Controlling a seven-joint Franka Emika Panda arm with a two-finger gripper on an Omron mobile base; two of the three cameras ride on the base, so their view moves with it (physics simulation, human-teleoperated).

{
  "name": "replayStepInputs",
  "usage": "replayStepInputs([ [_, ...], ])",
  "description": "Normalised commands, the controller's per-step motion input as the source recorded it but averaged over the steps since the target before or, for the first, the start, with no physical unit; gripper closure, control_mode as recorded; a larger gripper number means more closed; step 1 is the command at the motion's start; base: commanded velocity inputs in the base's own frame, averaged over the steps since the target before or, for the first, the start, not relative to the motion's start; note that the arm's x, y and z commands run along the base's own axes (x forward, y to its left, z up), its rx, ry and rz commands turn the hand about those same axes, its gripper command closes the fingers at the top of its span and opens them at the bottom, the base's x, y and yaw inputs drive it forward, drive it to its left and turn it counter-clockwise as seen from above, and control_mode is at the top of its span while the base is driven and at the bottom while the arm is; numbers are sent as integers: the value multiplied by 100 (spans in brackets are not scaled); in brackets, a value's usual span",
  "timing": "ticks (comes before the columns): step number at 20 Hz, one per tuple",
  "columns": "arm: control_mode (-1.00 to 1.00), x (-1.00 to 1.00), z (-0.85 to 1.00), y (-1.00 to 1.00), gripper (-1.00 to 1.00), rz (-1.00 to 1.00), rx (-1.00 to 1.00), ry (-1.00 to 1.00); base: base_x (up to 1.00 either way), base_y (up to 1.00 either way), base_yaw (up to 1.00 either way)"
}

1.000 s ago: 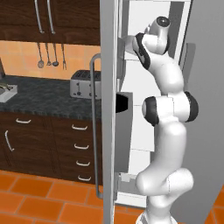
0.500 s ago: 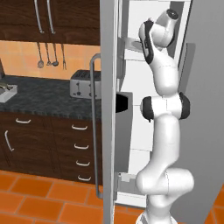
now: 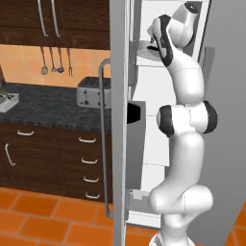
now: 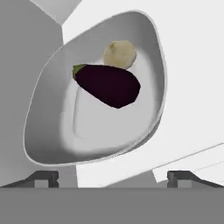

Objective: Take the meat container that has the fish and place it on the second highest rack of the freezer. Then take the vegetable container that has the eggplant and garlic and place it on the highest rack of the freezer.

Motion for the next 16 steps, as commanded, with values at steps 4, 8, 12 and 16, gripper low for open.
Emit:
replayStepInputs([
  [4,-100,-100,15,45,-100,9,-18,-29,0,0,0],
  [8,-100,-100,-60,0,-100,4,0,-18,0,0,0],
  [12,-100,-100,-91,-2,-100,2,4,-13,0,0,0],
  [16,-100,-100,-31,-25,-100,25,3,9,0,0,0],
])
